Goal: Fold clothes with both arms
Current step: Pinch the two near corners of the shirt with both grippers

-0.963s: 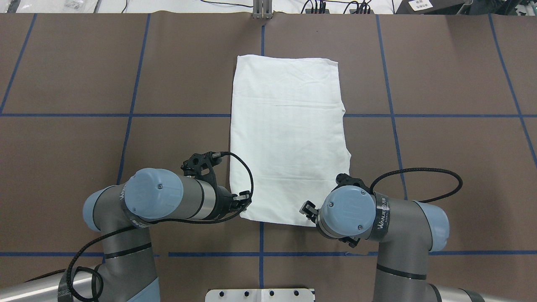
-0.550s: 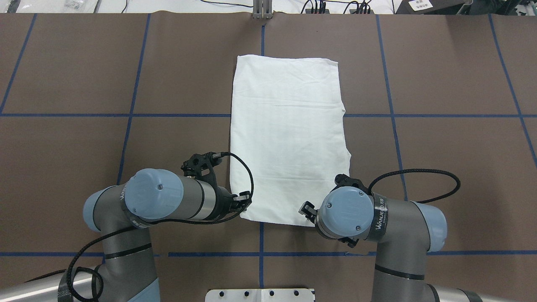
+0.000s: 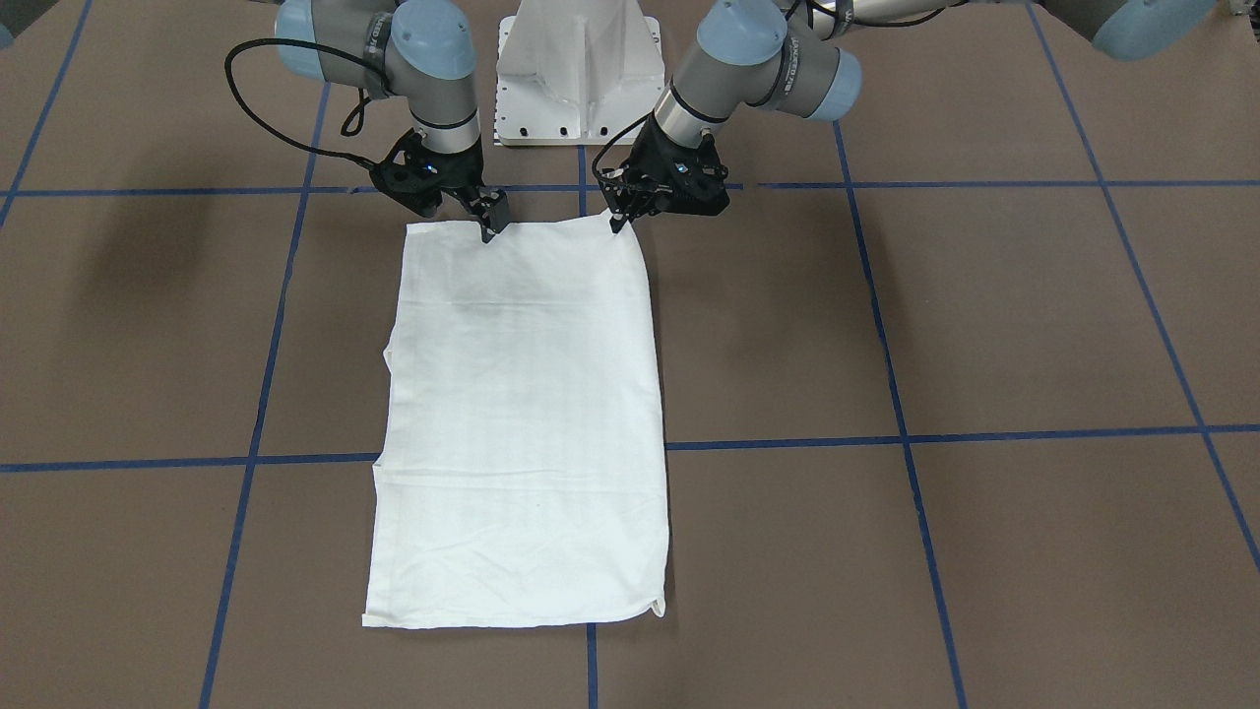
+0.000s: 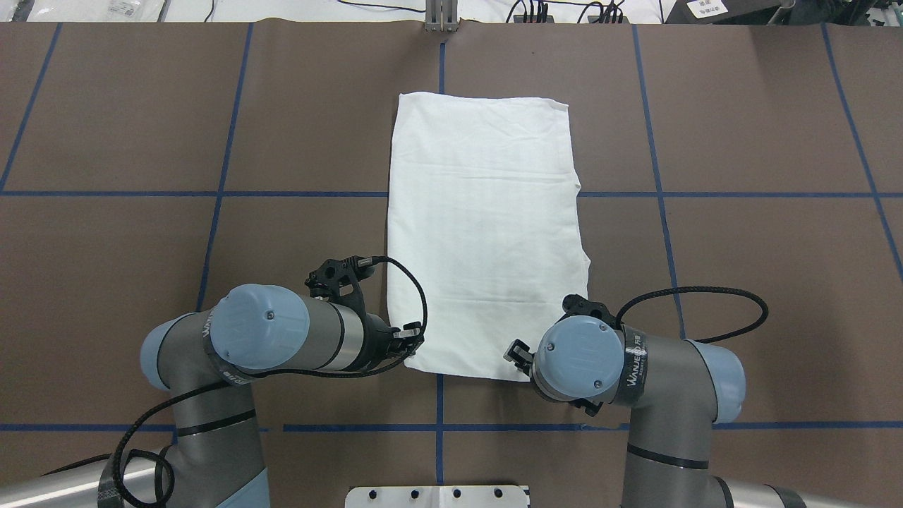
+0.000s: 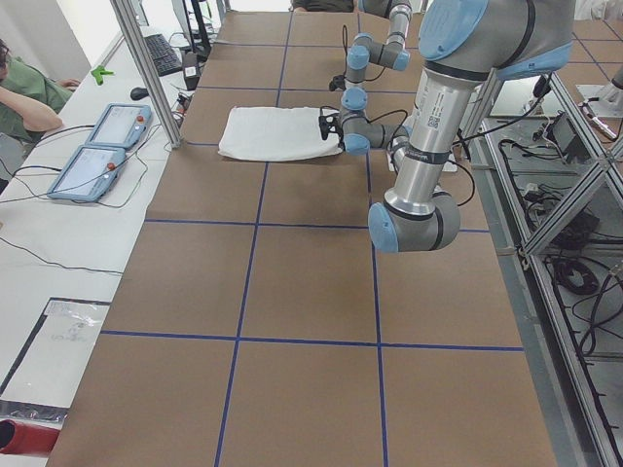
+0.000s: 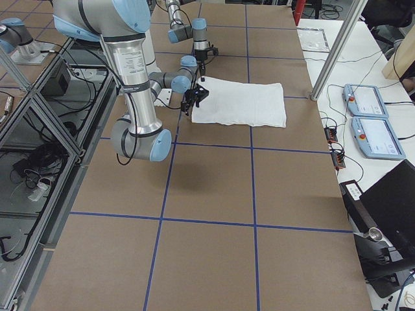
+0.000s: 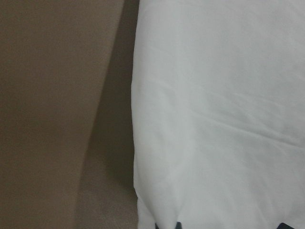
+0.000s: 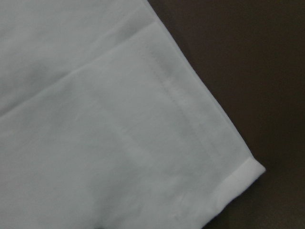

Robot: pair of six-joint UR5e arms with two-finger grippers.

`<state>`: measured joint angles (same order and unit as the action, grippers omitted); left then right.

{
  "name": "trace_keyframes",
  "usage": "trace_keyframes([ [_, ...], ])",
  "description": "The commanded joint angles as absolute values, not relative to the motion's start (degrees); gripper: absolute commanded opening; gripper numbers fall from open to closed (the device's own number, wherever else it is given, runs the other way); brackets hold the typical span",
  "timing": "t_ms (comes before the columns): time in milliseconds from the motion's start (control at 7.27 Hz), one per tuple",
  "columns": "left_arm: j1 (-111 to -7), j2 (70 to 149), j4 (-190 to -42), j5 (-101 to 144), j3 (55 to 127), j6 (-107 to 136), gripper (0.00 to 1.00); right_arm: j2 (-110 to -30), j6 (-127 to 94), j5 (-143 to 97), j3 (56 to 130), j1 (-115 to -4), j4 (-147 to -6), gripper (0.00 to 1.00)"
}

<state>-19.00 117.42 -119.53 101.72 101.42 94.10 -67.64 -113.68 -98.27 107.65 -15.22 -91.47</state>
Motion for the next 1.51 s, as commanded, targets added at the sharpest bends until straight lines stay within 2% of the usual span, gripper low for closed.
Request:
trace_keyframes([
  [0, -18.98, 117.42, -119.53, 101.69, 101.43, 94.13, 0.00, -67.68, -113.73, -98.26, 107.40, -15.21, -91.41, 1.00],
  [138, -18.98, 117.42, -119.53, 101.69, 101.51, 94.13, 0.00, -67.59, -113.82, -98.26, 107.40, -15.21, -91.41, 0.93],
  [275, -18.98, 117.42, -119.53, 101.69, 101.43, 94.13, 0.00, -67.50, -113.82, -98.26, 107.49, -15.21, -91.41, 0.78],
  [413, -18.98, 117.42, -119.53, 101.69, 101.43, 94.13, 0.00, -67.50, -113.82, -98.26, 107.58, -15.21, -91.41, 0.49],
  [550, -18.98, 117.42, -119.53, 101.69, 101.51, 94.13, 0.00, -67.33, -113.82, -98.26, 107.49, -15.21, -91.41, 0.31],
  [688, -18.98, 117.42, -119.53, 101.69, 101.69, 94.13, 0.00, -67.15, -113.73, -98.35, 107.49, -15.12, -91.41, 0.19],
  [825, -18.98, 117.42, -119.53, 101.69, 101.78, 94.13, 0.00, -67.06, -113.56, -98.35, 107.49, -15.12, -91.41, 0.10],
  [963, -18.98, 117.42, -119.53, 101.69, 101.69, 94.13, 0.00, -66.97, -113.38, -98.44, 107.66, -15.12, -91.41, 0.06],
  [1238, -18.90, 117.42, -119.53, 101.69, 101.69, 94.13, 0.00, -65.66, -113.38, -98.61, 107.75, -15.55, -91.76, 0.00],
  [1375, -18.90, 117.42, -119.53, 101.69, 101.69, 94.13, 0.00, -64.96, -113.47, -98.79, 107.75, -15.90, -92.11, 0.00],
])
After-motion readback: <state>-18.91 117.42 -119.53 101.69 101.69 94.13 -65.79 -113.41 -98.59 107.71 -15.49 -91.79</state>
